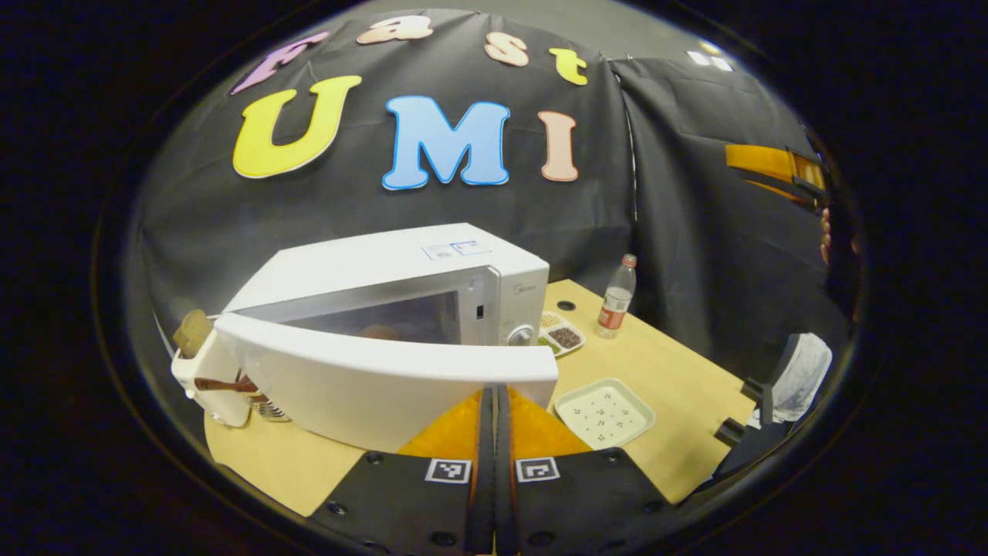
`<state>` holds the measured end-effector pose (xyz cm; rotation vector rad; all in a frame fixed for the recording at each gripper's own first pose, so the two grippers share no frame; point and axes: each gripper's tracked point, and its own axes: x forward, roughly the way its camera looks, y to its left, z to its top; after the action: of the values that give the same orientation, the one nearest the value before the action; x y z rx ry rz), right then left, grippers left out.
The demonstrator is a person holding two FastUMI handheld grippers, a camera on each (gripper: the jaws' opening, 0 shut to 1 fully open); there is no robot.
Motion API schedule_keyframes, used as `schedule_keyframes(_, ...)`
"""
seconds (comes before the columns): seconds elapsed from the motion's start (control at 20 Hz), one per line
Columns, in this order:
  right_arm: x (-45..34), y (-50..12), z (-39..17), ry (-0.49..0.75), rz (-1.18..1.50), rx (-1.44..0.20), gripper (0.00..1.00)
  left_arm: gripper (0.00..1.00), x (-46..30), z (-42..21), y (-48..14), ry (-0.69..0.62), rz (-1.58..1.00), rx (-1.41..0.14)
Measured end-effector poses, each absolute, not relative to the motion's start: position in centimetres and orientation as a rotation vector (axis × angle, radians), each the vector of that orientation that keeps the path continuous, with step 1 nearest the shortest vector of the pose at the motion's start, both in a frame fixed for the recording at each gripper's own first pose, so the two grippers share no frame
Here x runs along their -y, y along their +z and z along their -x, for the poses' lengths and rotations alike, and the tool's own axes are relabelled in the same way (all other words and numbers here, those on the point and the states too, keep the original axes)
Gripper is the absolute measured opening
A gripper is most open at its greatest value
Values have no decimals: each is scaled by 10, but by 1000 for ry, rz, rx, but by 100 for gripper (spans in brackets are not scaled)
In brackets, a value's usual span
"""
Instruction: Open the microwave oven with the left hand, put the food in, and close the microwave oven.
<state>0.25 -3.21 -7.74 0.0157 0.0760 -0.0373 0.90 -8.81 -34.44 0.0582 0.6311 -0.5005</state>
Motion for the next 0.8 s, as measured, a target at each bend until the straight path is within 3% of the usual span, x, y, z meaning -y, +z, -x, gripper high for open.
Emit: schedule_keyframes(0.8, 40, -82, -21, -23, -41, -108, 82, 7, 113, -65, -352, -394, 26, -631)
